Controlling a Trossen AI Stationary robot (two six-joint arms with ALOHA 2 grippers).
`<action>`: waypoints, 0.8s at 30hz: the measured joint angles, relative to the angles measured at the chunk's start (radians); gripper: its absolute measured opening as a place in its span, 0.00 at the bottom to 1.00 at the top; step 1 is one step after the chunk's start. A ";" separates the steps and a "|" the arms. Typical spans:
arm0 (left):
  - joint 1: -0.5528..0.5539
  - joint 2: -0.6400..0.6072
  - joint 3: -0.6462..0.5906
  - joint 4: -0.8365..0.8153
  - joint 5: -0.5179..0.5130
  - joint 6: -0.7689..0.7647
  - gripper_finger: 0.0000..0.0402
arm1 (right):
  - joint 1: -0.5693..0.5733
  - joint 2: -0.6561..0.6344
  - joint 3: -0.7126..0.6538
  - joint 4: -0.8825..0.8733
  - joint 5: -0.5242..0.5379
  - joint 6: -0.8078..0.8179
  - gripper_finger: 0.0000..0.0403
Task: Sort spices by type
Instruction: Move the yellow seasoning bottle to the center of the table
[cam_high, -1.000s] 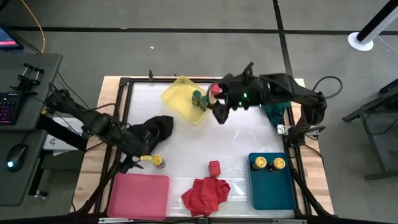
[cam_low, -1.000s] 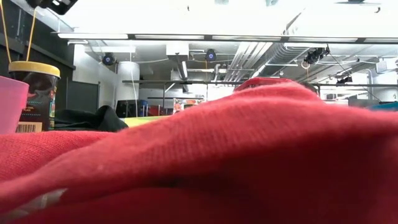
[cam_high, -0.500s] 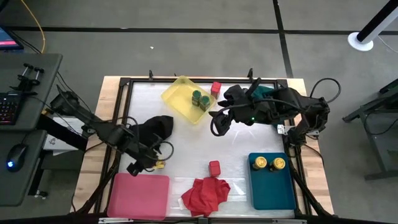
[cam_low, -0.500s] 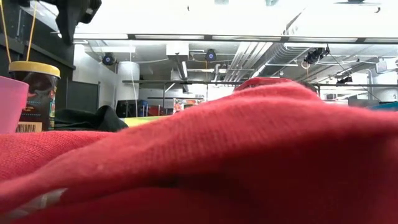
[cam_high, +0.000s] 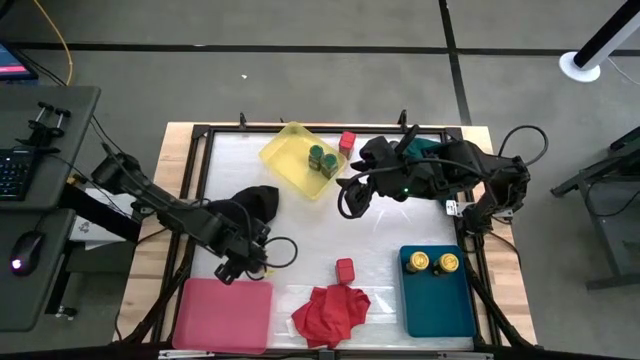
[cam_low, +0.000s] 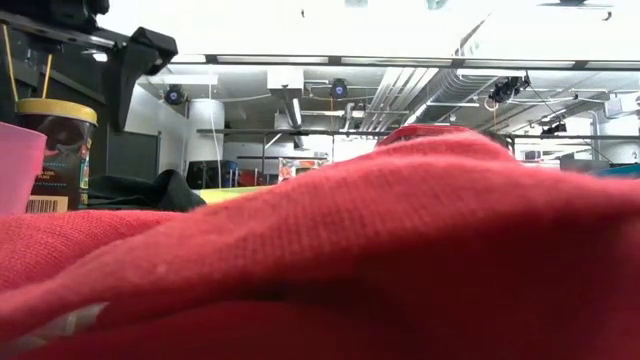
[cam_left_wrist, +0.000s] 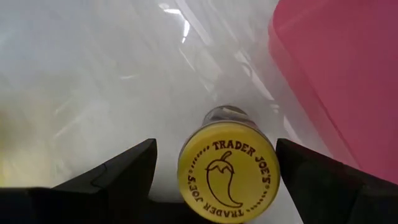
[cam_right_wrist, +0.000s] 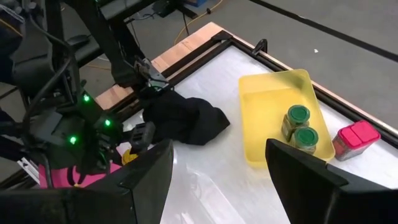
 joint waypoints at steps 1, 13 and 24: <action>0.004 0.008 0.000 0.000 0.001 0.000 0.79 | 0.000 0.000 0.000 -0.002 -0.001 -0.003 0.63; 0.027 0.013 0.007 -0.019 0.014 -0.004 0.79 | 0.000 0.000 0.000 -0.002 -0.007 -0.052 0.63; 0.043 -0.123 0.020 -0.114 0.026 -0.058 0.79 | -0.022 0.000 0.000 -0.002 -0.009 -0.084 0.63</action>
